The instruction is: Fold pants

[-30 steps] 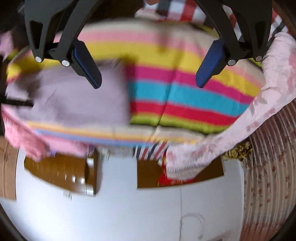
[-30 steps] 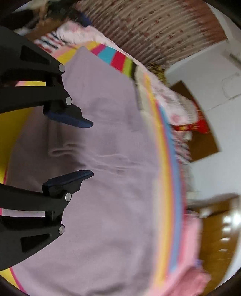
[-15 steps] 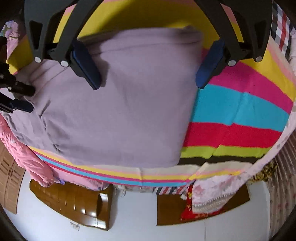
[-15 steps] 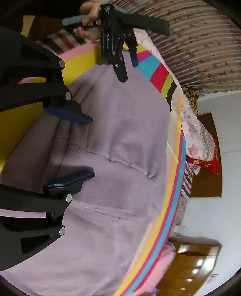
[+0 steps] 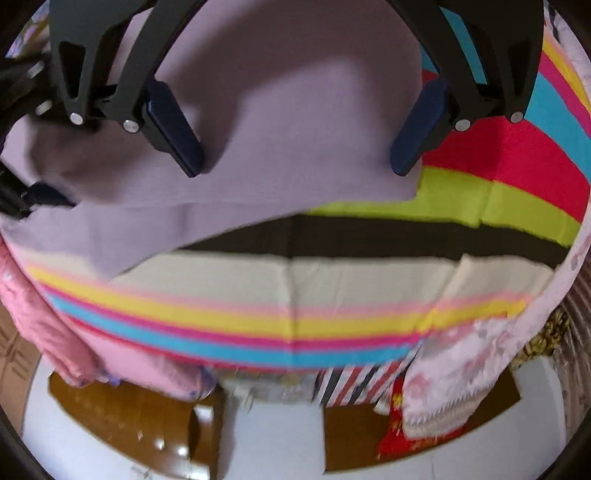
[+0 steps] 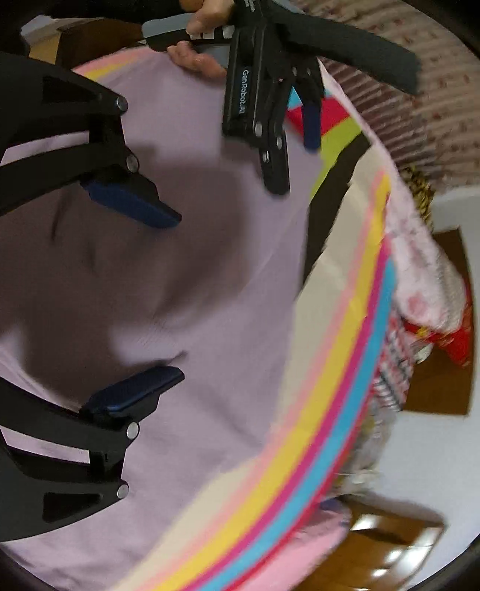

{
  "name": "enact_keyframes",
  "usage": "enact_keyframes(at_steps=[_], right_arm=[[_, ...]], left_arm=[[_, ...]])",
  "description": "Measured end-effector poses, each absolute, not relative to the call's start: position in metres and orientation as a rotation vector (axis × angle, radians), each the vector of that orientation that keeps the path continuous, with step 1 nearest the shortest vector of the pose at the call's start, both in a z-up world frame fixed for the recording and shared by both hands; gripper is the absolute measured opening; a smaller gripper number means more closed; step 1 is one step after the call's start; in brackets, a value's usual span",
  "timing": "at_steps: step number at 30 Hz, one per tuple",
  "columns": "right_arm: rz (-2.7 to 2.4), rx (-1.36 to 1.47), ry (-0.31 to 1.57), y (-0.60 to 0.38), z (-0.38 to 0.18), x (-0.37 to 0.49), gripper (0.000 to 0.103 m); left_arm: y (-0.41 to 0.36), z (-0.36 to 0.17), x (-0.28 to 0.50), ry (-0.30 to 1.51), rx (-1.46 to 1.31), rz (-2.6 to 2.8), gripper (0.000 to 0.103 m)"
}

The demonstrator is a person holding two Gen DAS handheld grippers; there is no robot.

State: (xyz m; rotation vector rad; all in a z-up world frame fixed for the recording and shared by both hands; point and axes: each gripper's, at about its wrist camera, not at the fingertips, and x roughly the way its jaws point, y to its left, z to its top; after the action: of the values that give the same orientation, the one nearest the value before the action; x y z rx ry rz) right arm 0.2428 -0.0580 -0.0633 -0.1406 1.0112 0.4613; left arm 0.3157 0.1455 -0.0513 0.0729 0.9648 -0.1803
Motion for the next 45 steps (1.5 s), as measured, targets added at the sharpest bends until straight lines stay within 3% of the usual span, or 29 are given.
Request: enact_keyframes(at_steps=[8, 10, 11, 14, 17, 23, 26, 33, 45], right_arm=[[0.407, 0.012, 0.908, -0.094, -0.04, 0.218, 0.087], [0.446, -0.047, 0.865, -0.085, -0.03, 0.194, 0.088], [0.47, -0.117, 0.894, -0.075, -0.034, 0.182, 0.094], [0.458, -0.234, 0.988, -0.063, -0.068, 0.173, 0.095], [0.439, -0.063, 0.979, -0.093, -0.064, 0.162, 0.095], [0.301, 0.275, 0.673, -0.223, -0.013, 0.053, 0.095], [0.152, 0.44, 0.606, -0.293, -0.011, -0.002, 0.095], [0.014, 0.738, 0.779, -0.364, -0.072, -0.007, 0.09], [0.006, 0.618, 0.895, -0.342, -0.071, 0.039, 0.092]], left_arm=[[0.159, -0.055, 0.31, 0.929, 0.041, -0.178, 0.102], [0.16, -0.055, 0.313, 0.927, 0.036, -0.179, 0.102], [0.158, -0.055, 0.314, 0.928, 0.04, -0.175, 0.102], [0.154, -0.055, 0.313, 0.93, 0.059, -0.164, 0.102], [0.153, -0.055, 0.312, 0.93, 0.062, -0.162, 0.102], [0.152, -0.054, 0.311, 0.927, 0.066, -0.158, 0.102], [0.151, -0.054, 0.31, 0.923, 0.074, -0.15, 0.102], [0.147, -0.052, 0.307, 0.917, 0.095, -0.137, 0.102], [0.141, -0.042, 0.297, 0.836, 0.157, -0.082, 0.102]])
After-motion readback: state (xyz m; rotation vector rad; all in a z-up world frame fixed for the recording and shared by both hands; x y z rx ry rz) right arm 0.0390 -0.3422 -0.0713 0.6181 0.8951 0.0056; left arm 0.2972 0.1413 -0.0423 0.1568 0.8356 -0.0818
